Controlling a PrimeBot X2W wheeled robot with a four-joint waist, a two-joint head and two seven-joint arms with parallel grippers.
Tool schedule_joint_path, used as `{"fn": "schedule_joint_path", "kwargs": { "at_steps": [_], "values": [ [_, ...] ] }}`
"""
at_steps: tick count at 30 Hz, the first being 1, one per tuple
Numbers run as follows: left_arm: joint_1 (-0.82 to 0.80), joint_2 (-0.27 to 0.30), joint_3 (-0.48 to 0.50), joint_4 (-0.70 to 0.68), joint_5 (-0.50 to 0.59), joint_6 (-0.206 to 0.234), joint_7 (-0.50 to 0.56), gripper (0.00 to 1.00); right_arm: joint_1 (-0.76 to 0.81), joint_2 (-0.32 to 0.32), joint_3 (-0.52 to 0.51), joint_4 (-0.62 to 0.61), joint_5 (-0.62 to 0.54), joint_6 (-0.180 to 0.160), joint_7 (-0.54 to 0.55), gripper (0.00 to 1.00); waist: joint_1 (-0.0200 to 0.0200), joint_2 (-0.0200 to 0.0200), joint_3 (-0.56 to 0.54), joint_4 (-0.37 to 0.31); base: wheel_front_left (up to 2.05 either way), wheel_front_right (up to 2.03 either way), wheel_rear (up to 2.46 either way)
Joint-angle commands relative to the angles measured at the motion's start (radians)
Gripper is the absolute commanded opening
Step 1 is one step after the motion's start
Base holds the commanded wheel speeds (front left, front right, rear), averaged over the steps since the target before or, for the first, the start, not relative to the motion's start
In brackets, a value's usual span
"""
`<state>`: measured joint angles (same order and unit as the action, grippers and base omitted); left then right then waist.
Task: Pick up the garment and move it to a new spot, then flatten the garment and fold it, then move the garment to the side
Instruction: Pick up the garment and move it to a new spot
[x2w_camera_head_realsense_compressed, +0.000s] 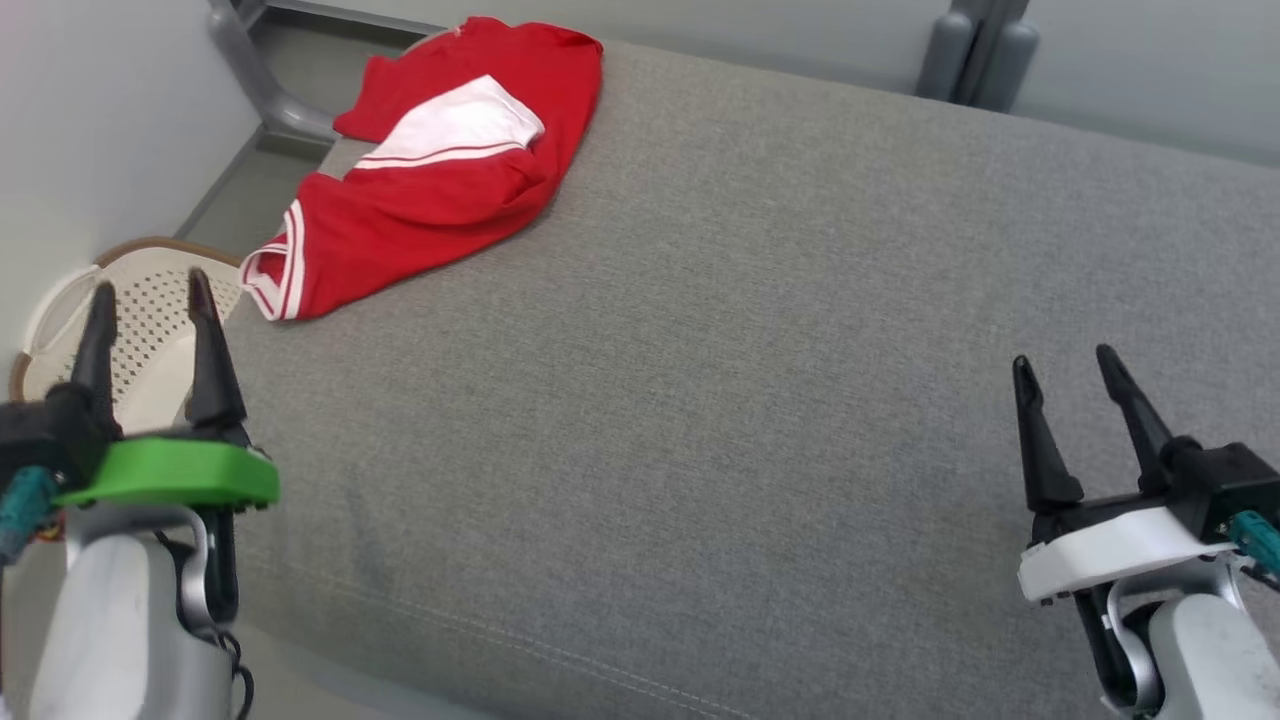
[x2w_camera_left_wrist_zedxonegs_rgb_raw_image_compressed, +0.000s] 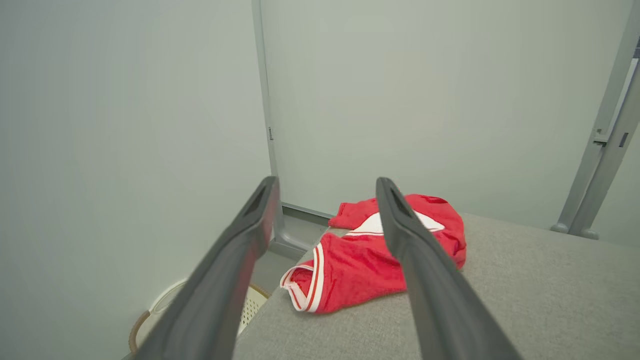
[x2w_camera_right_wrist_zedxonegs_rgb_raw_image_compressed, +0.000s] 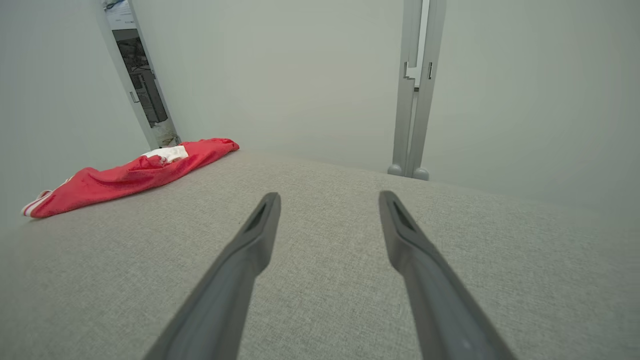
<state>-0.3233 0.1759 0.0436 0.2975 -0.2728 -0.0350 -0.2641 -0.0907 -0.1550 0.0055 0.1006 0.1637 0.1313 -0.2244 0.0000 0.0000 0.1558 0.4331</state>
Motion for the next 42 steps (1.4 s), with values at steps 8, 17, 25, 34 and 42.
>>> {"fn": "schedule_joint_path", "kwargs": {
  "at_steps": [8, 17, 25, 34, 42],
  "values": [
    [-0.289, 0.068, 0.052, 0.082, -0.032, -0.022, 0.0, 1.0, -0.065, -0.052, -0.09, -0.11, -0.031, -0.001, 0.027, 1.0, 0.0, 0.0, 0.284, -0.255, 0.0, 0.0, 0.0],
    [-0.526, 0.172, 0.072, 0.236, -0.039, -0.046, 0.005, 1.0, -0.054, -0.06, -0.189, -0.204, -0.04, -0.001, 0.039, 1.0, 0.0, 0.0, 0.414, -0.363, 0.0, 0.0, 0.0],
    [-0.69, 0.206, 0.039, 0.441, -0.064, -0.071, 0.059, 1.0, -0.07, -0.057, -0.207, -0.26, -0.049, -0.001, 0.056, 1.0, 0.0, 0.0, 0.479, -0.386, 0.0, 0.0, 0.0],
    [-0.761, 0.225, 0.01, 0.718, -0.122, -0.09, 0.246, 1.0, -0.087, -0.055, -0.199, -0.275, -0.061, -0.001, 0.071, 1.0, 0.0, 0.0, 0.488, -0.399, 0.0, 0.0, 0.0],
    [-0.766, 0.233, -0.011, 0.849, -0.166, -0.093, 0.379, 0.0, -0.099, -0.06, -0.193, -0.281, -0.068, -0.001, 0.08, 1.0, 0.0, 0.0, 0.485, -0.4, 0.0, 0.0, 0.0]
  ]
}}
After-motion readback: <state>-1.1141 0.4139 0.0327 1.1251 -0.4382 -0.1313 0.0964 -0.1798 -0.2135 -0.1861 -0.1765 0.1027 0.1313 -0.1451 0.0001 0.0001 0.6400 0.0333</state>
